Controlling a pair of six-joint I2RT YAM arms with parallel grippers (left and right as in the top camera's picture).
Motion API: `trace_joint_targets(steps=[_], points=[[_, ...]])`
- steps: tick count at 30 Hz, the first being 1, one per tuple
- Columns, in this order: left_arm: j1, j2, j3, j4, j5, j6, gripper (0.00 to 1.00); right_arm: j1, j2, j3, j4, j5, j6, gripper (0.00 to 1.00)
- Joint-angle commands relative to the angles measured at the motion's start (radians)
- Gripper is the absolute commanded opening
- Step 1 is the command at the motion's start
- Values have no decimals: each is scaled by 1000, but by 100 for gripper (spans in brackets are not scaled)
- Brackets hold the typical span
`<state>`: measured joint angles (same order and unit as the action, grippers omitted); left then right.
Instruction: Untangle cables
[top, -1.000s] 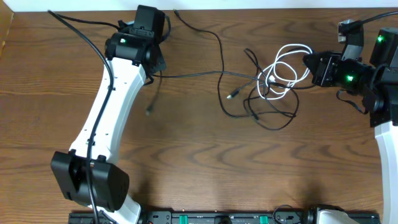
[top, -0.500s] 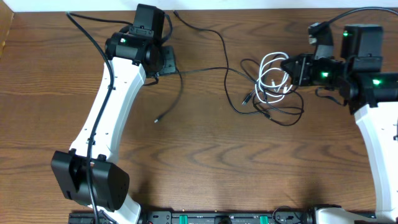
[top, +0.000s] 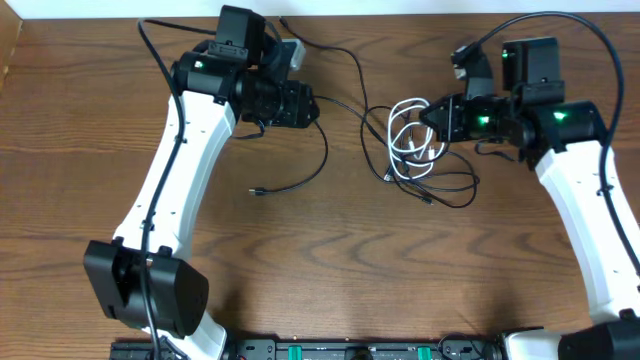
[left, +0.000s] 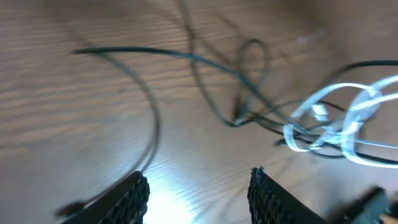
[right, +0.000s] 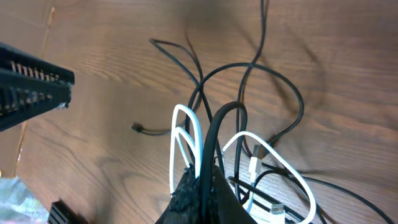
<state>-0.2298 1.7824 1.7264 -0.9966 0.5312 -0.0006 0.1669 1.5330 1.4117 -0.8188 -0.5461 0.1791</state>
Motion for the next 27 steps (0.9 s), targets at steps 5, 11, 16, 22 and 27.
trace_joint_targets(steps=[5,11,16,22,27], points=[[4,61,-8,12,115,60,55,102,99,0,-1,-5,0,49],[4,64,-8,22,112,60,55,114,138,0,-1,13,0,78],[3,68,-8,23,113,60,55,79,127,1,-2,56,20,75],[-21,101,-8,18,113,40,55,61,128,1,-10,97,34,66],[-92,137,-8,10,113,-8,55,63,128,0,-29,151,43,66]])
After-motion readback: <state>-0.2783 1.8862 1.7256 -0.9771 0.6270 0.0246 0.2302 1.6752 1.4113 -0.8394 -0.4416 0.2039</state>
